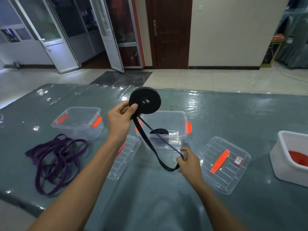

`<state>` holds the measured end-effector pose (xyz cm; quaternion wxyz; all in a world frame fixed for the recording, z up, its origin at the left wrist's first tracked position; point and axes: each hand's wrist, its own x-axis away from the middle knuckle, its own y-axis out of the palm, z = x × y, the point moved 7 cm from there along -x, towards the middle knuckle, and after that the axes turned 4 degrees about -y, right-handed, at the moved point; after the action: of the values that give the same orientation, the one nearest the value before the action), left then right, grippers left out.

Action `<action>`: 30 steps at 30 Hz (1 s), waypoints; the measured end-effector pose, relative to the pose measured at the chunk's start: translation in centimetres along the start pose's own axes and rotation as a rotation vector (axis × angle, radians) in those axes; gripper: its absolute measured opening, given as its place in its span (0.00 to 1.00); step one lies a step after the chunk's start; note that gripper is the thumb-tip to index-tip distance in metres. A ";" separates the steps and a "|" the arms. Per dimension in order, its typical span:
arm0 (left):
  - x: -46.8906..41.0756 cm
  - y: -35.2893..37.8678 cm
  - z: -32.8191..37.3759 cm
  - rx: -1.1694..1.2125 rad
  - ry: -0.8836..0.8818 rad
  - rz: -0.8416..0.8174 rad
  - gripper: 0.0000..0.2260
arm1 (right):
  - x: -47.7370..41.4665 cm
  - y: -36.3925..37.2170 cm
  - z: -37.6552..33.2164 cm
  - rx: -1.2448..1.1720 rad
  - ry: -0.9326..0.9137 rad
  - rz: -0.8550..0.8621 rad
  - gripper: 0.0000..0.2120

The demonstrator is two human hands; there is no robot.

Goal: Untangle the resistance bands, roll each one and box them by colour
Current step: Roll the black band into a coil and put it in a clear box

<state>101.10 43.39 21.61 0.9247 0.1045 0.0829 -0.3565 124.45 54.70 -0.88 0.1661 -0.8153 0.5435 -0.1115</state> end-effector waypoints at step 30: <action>1.5 2.1 -6.6 -0.578 0.011 -0.427 0.09 | -0.9 -2.0 -5.6 -0.139 -0.164 -0.143 0.19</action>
<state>103.09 45.59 15.15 0.8204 -0.1793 0.2052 -0.5027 123.76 55.41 5.10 0.1450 -0.8677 0.4751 -0.0179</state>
